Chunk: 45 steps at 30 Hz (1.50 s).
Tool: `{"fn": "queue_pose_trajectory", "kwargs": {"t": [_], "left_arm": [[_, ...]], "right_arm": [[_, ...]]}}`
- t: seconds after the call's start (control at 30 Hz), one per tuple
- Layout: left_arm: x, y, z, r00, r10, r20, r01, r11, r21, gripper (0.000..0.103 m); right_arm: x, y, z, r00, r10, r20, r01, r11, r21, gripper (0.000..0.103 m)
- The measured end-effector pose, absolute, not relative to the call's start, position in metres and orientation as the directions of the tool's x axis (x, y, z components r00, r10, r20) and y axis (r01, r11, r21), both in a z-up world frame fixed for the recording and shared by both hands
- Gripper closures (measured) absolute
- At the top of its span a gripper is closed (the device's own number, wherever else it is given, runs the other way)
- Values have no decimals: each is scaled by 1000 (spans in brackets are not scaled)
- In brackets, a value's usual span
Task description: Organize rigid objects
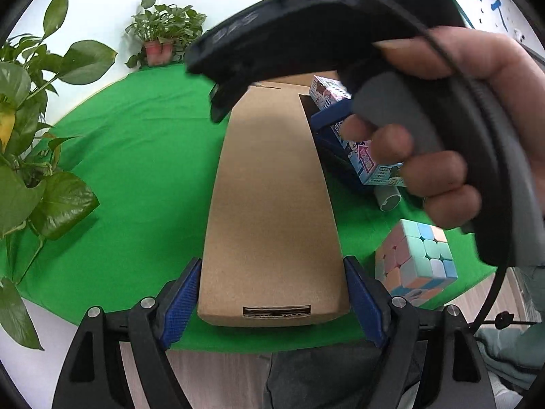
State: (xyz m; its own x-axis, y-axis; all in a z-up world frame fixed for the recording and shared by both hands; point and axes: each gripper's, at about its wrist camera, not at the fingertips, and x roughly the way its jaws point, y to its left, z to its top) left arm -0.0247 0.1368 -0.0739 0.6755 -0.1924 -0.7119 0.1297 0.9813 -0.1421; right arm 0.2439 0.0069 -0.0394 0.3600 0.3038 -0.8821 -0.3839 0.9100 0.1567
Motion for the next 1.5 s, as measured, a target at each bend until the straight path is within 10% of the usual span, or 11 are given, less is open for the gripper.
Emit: {"fn": "queue_pose_trajectory", "kwargs": {"t": [0.43, 1.07, 1.37, 1.43, 1.5], "left_arm": [[-23, 126, -66, 721, -163, -674, 151, 986, -76, 24], [64, 79, 33, 863, -160, -480, 238, 965, 106, 24], [162, 78, 41, 855, -144, -498, 186, 982, 37, 26], [181, 73, 42, 833, -177, -524, 215, 976, 12, 27], [194, 68, 42, 818, -192, -542, 226, 974, -4, 27]], "right_arm": [[250, -1, -34, 407, 229, -884, -334, 938, 90, 11], [285, -52, 116, 679, 280, -679, -258, 957, 136, 14], [354, -57, 61, 472, 347, -811, -256, 934, 251, 55], [365, -55, 50, 392, 412, -823, -290, 904, 314, 85], [374, -57, 51, 372, 430, -823, -305, 894, 329, 85]]}}
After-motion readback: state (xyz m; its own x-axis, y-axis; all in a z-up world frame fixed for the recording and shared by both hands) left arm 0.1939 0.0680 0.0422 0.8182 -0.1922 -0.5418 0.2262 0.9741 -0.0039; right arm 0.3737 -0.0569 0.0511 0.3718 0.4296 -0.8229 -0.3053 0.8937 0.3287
